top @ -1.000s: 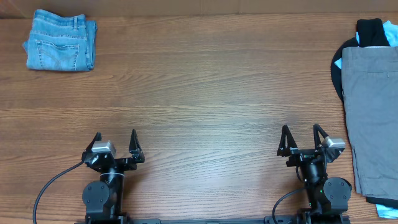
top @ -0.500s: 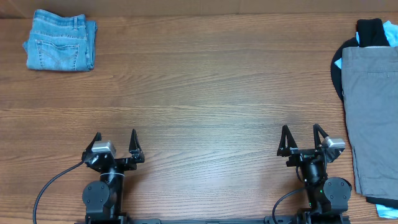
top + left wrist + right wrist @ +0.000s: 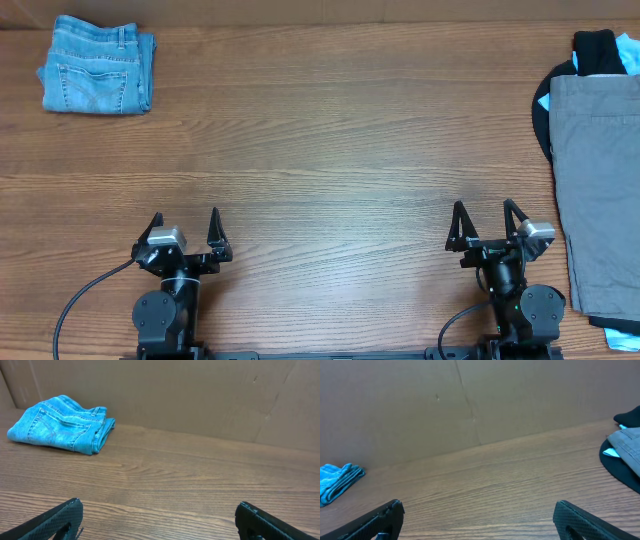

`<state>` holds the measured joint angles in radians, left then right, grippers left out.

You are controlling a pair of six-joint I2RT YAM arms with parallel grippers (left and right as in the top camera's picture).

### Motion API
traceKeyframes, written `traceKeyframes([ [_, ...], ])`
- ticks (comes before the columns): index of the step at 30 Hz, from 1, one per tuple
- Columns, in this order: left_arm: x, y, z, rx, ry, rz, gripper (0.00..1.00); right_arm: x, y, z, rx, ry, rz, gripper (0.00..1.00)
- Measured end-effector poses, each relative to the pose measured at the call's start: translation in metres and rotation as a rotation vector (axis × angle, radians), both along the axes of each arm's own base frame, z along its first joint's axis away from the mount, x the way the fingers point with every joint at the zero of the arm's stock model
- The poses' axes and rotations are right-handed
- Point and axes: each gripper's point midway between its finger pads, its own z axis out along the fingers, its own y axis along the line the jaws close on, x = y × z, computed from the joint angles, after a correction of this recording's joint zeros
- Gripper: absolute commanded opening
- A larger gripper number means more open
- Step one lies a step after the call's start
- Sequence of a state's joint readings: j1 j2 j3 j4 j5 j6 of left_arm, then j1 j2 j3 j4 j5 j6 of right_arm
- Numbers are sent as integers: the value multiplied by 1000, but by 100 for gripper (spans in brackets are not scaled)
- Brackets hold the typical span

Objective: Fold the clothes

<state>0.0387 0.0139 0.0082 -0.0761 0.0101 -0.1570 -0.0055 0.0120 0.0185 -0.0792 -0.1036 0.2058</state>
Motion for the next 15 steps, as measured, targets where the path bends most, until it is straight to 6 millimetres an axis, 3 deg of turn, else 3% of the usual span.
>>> traceKeyframes([
  [15,0,0,0,0,0,0,100,0,0,0,0,0,-1,100],
])
